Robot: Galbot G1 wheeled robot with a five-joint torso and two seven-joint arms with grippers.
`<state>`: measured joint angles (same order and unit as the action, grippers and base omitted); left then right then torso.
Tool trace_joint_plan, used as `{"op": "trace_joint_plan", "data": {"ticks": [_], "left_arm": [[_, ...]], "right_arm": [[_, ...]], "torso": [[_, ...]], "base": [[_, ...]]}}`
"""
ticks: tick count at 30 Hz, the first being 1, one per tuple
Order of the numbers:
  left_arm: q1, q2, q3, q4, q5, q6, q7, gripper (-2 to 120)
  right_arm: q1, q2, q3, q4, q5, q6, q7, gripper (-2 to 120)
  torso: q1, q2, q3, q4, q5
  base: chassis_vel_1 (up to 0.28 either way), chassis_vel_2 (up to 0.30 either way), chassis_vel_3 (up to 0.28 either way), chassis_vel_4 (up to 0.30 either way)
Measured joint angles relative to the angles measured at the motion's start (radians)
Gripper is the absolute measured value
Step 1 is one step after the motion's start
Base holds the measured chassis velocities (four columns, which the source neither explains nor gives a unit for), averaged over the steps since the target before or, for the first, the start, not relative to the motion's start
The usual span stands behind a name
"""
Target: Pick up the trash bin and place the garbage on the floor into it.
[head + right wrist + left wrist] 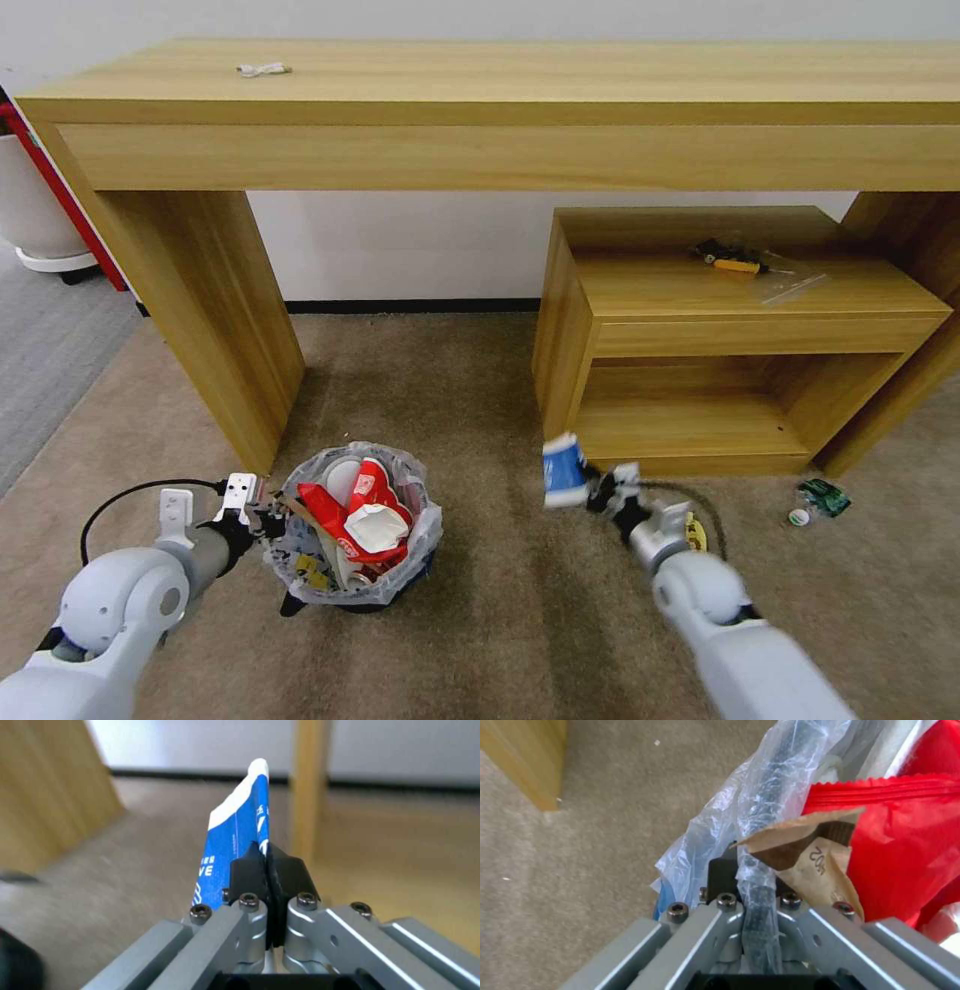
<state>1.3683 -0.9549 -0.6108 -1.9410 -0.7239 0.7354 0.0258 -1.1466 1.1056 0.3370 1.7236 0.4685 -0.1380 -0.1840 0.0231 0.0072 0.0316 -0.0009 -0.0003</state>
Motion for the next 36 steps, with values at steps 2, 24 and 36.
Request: {"op": "trace_joint_plan", "data": {"ticks": [2, 24, 36], "left_arm": [[-0.006, -0.002, 0.014, 0.002, 0.002, 0.000, 0.000, 0], [-0.142, 0.037, 0.228, -0.017, 0.006, 0.000, 0.005, 0], [-0.150, 0.055, 0.248, -0.033, -0.001, 0.000, -0.002, 0]], "right_arm": [[-0.002, -0.023, 0.004, 0.062, 0.013, -0.013, -0.021, 0], [0.203, -0.177, -0.363, 0.240, 0.000, -0.096, -0.227, 0], [0.206, -0.172, -0.440, 0.170, -0.207, -0.031, -0.305, 0]], "torso": [[0.000, 0.000, 0.000, 0.0001, 0.0000], [0.000, 0.000, 0.000, 0.0002, 0.0001], [0.000, 0.000, 0.000, 0.0000, 0.0000]], "base": [[0.000, 0.000, 0.000, 0.000], [0.000, 0.000, 0.000, 0.000], [0.000, 0.000, 0.000, 0.000]]}}
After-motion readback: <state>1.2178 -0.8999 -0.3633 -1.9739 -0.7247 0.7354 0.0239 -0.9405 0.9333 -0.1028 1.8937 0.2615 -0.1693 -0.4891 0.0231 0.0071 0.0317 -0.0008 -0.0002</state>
